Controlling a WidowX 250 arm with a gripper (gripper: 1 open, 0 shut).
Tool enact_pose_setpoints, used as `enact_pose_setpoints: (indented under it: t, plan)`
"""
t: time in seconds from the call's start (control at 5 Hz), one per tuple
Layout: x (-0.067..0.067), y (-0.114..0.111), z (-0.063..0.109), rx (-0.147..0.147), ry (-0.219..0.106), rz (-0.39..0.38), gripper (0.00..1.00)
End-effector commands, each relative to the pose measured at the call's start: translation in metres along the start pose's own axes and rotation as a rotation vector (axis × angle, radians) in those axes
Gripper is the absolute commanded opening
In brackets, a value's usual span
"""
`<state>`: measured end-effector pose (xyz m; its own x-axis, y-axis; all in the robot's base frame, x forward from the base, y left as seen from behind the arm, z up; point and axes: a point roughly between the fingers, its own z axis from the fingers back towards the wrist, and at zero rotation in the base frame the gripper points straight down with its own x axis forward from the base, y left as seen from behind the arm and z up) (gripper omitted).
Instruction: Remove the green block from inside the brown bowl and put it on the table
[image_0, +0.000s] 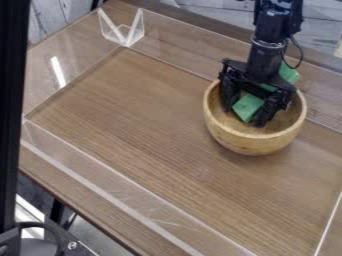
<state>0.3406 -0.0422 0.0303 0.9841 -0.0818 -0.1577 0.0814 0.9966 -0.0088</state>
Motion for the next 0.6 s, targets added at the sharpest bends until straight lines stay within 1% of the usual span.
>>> enact_pose_setpoints:
  t: [0.0, 0.4]
  plan:
    - [0.0095, -0.0027, 0.0103, -0.003, -0.054, -0.012, 1.00]
    - [0.0084, -0.0034, 0.0025, -0.005, -0.041, -0.012, 1.00]
